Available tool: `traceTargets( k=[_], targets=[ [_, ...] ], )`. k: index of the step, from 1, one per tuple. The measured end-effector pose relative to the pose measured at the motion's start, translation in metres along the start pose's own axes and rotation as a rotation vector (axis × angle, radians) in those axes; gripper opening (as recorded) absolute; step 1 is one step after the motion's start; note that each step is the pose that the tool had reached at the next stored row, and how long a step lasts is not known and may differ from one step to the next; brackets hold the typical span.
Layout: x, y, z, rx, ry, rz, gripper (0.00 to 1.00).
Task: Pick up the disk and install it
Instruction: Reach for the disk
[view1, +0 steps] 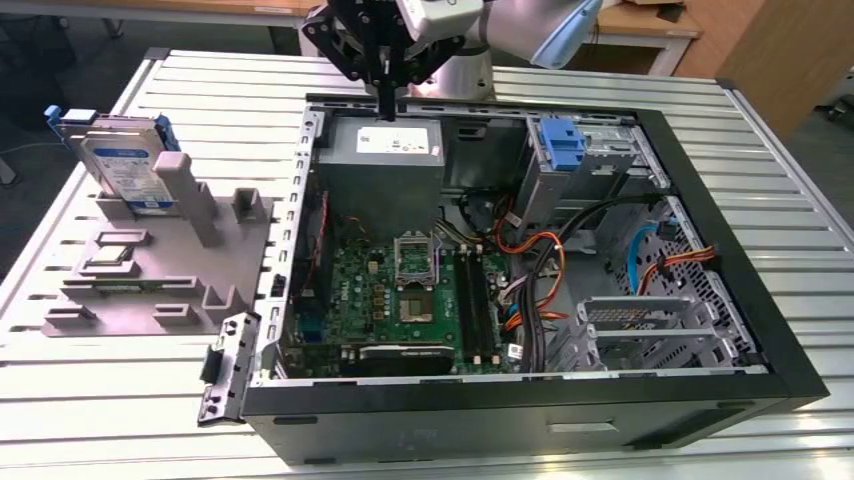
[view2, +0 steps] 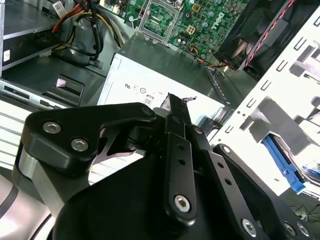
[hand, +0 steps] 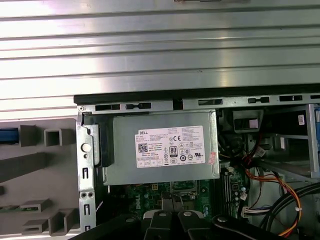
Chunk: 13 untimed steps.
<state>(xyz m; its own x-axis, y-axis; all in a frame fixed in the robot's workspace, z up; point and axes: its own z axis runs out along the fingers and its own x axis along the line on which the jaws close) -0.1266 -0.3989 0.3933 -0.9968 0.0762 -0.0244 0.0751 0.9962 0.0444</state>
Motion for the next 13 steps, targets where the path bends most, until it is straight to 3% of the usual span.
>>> traceTargets(
  k=[13],
  targets=[
    [0.0081,-0.0006,-0.0002,-0.0001,-0.0001,0.0,0.1]
  ],
)
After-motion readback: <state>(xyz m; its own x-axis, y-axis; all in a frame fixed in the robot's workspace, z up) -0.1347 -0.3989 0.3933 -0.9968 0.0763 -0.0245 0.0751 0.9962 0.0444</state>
